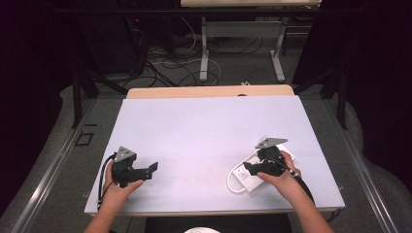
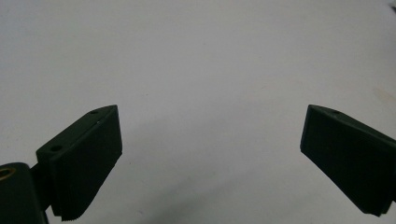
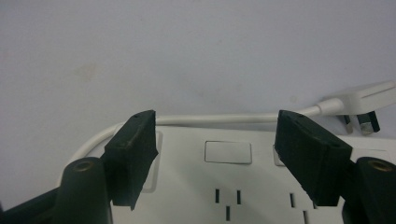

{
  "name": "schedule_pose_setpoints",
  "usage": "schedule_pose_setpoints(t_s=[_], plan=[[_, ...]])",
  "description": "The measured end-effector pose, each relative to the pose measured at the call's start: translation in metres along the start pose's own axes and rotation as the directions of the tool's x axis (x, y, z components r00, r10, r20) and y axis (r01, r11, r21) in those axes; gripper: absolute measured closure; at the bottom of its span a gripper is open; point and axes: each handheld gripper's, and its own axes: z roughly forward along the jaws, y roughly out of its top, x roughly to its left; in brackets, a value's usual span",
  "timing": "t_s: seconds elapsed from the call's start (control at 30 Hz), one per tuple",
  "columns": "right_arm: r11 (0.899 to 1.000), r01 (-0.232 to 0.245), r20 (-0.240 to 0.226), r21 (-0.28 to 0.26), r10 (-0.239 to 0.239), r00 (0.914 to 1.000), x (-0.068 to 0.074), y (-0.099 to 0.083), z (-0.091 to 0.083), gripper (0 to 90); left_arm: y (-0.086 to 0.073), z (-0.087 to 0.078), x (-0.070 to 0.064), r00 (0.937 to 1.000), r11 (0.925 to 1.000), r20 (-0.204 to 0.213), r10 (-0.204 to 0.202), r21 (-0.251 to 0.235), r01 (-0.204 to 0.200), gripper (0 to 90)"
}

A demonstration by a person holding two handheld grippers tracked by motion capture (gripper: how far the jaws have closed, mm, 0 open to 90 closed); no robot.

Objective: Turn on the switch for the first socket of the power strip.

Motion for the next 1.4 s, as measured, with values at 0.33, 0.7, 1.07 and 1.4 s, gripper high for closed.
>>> schedule_pose_setpoints(t_s=[0.33,0.7,1.07,1.4], plan=[[1.0,-0.018,0.019,-0.018,0.018,0.9996,-0.002,0.001,-0.002,13.0,0.0,-0.001,0.001,1.0,1.0,-0.003,-0.001,0.001,0.001,5.5],[0.997,-0.015,0.039,-0.078,0.018,0.9991,-0.008,0.0,-0.007,0.0,0.001,0.002,0.003,0.9999,0.9999,0.002,-0.016,-0.002,0.016,5.5],[0.994,-0.029,0.059,-0.107,0.036,0.9976,-0.016,-0.001,-0.008,0.0,0.002,0.002,0.005,0.9996,0.9996,0.002,-0.027,-0.004,0.027,5.5],[0.991,-0.065,0.087,-0.114,0.075,0.9934,-0.029,-0.004,-0.01,0.0,0.001,0.001,0.005,0.9993,0.9992,0.009,-0.037,-0.017,0.037,5.4]])
